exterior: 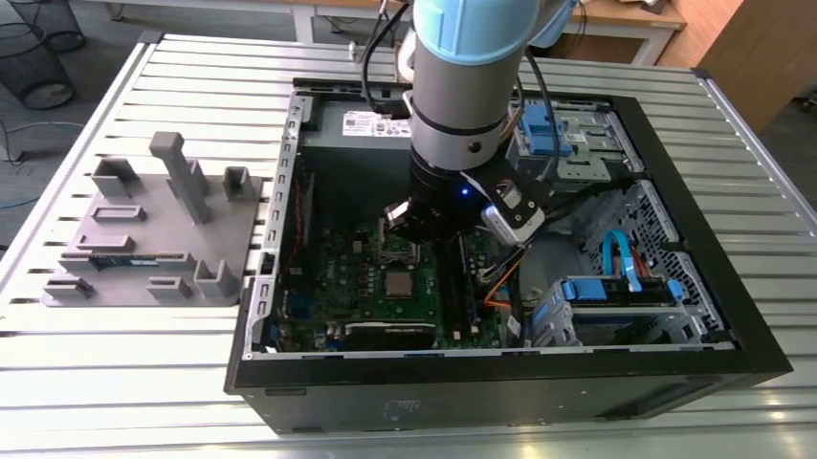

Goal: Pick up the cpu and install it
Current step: 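Close the cpu cover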

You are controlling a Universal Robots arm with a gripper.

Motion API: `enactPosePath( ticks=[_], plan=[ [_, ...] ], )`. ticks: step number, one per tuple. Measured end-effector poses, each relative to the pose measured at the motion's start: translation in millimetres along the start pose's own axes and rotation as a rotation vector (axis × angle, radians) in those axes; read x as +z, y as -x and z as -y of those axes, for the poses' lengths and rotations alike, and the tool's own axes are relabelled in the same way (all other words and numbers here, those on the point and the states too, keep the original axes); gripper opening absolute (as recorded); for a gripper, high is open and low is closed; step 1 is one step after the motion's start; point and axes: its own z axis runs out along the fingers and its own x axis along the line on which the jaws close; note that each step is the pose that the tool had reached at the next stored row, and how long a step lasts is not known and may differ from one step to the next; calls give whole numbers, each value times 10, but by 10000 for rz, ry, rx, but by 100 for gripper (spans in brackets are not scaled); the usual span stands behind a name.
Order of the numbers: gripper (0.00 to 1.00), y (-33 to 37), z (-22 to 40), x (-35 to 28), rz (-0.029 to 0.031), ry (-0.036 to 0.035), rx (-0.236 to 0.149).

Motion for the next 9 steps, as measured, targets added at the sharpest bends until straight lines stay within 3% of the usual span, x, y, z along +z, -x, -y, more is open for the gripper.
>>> enactPosePath(
  ticks=[5,9],
  plan=[
    [11,35,6,6,11,83,-260],
    [11,60,13,9,54,270,-494]
  ],
)
